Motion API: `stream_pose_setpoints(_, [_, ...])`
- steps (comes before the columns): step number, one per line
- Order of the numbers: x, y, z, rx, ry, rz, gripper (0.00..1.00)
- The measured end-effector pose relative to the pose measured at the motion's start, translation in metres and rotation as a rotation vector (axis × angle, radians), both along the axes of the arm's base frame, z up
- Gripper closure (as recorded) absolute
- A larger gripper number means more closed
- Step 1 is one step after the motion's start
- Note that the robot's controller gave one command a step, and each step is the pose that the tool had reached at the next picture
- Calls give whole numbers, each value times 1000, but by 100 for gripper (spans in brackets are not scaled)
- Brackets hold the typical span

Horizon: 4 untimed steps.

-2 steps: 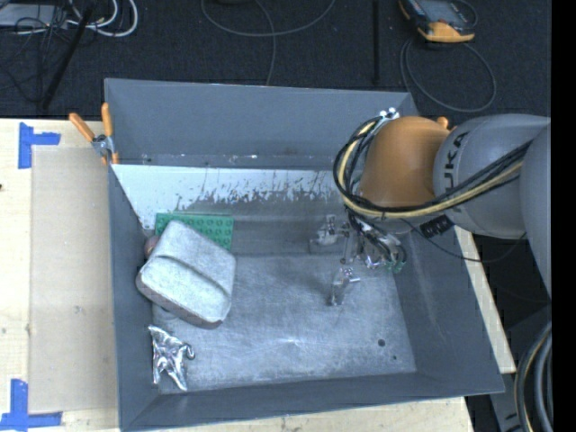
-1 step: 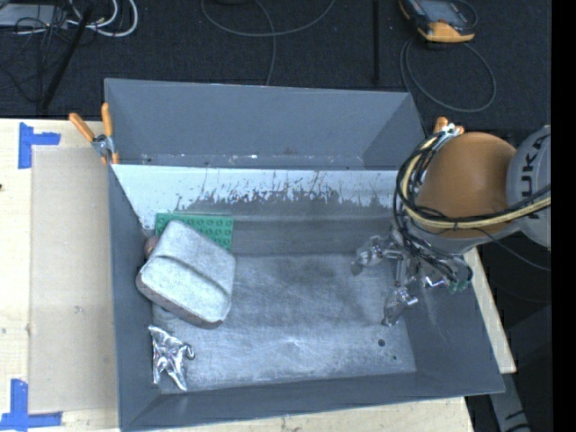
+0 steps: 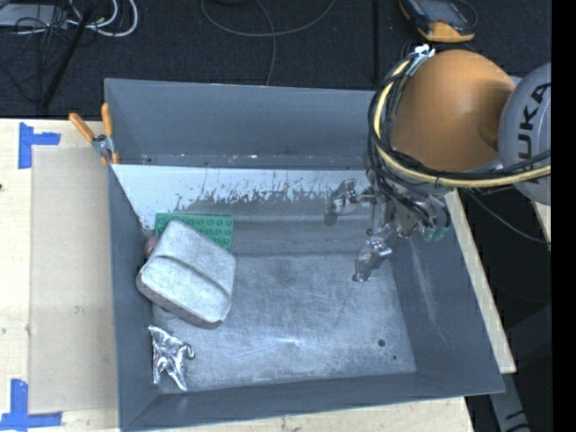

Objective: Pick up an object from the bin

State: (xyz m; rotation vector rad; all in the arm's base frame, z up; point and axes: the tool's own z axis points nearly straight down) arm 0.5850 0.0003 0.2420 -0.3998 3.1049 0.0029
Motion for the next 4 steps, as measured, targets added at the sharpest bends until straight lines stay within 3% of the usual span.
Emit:
stream_pose_setpoints(1, [-30,61,-96,-1,21,78,0])
stream_pose_setpoints(2, [18,150,-123,0,7,43,0])
stream_pose_setpoints(3, [-5,151,-137,-14,-34,298,0])
stream_pose_setpoints(4, [6,168,-141,-17,-30,215,0])
